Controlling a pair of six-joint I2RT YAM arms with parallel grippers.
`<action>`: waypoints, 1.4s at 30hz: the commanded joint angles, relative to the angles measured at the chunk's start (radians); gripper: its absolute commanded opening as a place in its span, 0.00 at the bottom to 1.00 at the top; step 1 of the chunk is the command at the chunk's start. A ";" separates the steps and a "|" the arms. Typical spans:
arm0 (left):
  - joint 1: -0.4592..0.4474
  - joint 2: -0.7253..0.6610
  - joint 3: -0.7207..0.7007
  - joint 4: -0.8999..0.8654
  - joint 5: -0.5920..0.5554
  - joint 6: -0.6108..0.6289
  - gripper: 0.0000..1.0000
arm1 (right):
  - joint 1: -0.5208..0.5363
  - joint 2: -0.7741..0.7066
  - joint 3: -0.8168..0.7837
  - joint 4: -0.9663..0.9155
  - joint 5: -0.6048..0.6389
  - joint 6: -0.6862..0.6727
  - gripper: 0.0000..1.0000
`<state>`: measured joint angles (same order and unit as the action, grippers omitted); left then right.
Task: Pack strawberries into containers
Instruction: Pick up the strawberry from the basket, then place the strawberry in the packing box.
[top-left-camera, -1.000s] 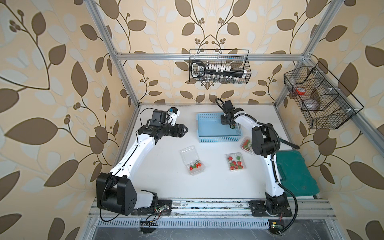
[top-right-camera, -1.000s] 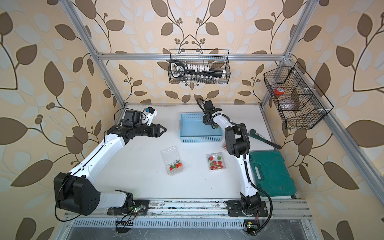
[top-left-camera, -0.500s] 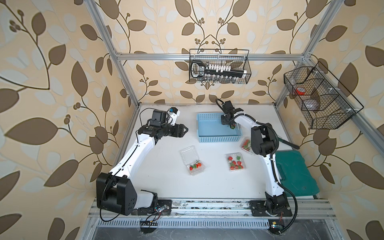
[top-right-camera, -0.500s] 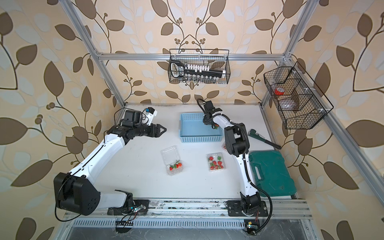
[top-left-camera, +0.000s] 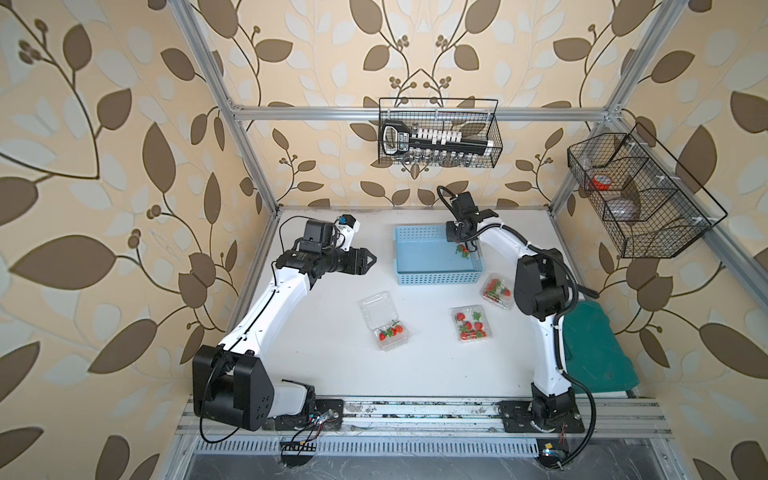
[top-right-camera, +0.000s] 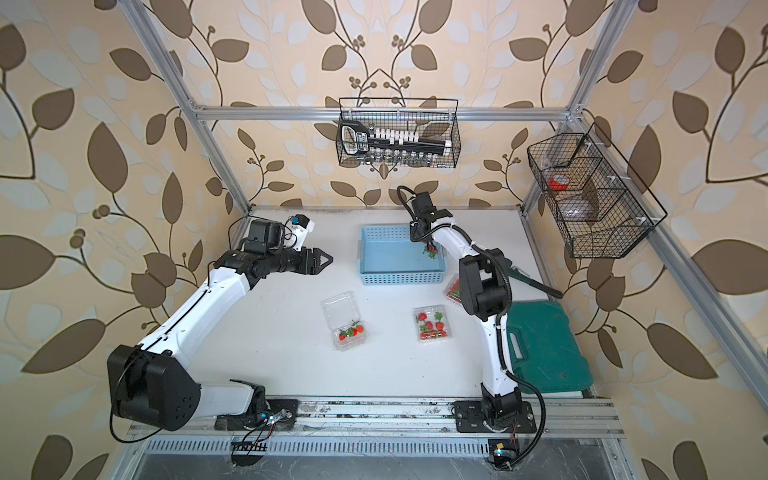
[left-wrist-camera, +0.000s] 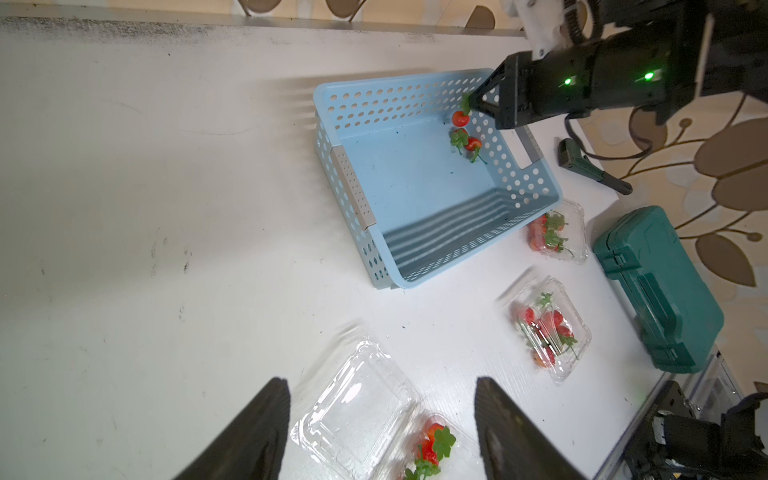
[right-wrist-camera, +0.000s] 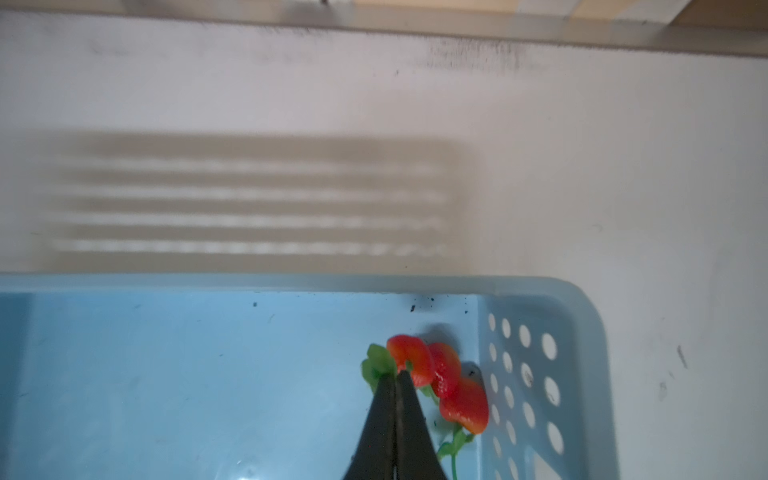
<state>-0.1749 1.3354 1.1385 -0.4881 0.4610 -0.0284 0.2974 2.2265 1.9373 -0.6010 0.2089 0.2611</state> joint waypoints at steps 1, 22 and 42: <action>0.009 -0.019 0.001 0.006 -0.008 0.012 0.72 | 0.007 -0.081 -0.033 0.010 -0.048 -0.009 0.00; 0.010 -0.025 0.001 0.006 -0.015 0.013 0.72 | 0.241 -0.482 -0.446 0.107 -0.436 0.030 0.00; 0.015 -0.042 0.001 0.005 -0.017 0.013 0.72 | 0.605 -0.467 -0.666 0.160 -0.541 0.091 0.00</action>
<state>-0.1684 1.3342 1.1385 -0.4896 0.4591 -0.0284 0.8833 1.7287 1.2884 -0.4423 -0.3145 0.3519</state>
